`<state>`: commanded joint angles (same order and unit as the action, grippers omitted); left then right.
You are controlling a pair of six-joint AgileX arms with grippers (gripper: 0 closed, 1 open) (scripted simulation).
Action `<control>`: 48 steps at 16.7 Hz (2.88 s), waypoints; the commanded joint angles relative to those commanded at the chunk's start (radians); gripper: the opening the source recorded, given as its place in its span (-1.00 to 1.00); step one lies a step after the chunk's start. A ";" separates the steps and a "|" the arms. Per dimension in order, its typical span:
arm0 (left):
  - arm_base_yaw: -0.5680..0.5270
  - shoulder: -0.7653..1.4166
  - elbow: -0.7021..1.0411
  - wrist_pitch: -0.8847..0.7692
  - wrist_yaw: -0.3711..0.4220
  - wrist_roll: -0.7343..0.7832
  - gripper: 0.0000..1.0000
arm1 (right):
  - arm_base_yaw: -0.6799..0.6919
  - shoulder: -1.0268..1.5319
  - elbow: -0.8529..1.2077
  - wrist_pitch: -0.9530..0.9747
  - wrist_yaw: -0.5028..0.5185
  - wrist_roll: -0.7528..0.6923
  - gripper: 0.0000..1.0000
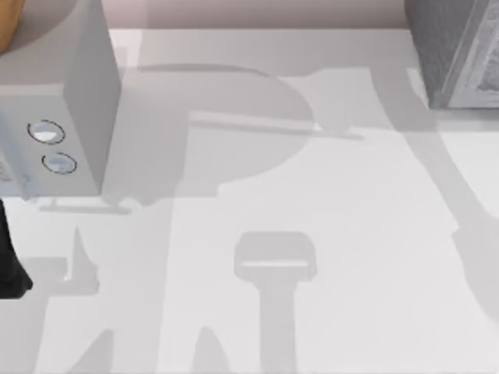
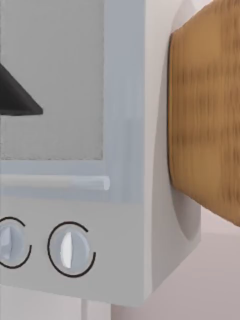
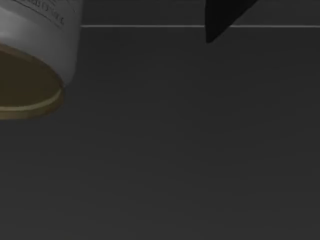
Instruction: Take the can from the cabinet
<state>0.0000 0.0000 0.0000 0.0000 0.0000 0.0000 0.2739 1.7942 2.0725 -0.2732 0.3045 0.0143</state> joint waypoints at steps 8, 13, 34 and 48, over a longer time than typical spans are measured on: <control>0.000 0.000 0.000 0.000 0.000 0.000 1.00 | 0.000 0.000 0.000 0.000 0.000 0.000 0.10; 0.000 0.000 0.000 0.000 0.000 0.000 1.00 | 0.000 0.000 0.000 0.000 0.000 0.000 -0.66; 0.000 0.000 0.000 0.000 0.000 0.000 1.00 | 0.194 -0.354 -0.108 -0.239 0.193 0.000 -1.00; 0.000 0.000 0.000 0.000 0.000 0.000 1.00 | 0.189 -0.607 -0.359 -0.234 0.178 -0.002 -1.00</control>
<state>0.0000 0.0000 0.0000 0.0000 0.0000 0.0000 0.4626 1.1871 1.7133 -0.5076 0.4829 0.0122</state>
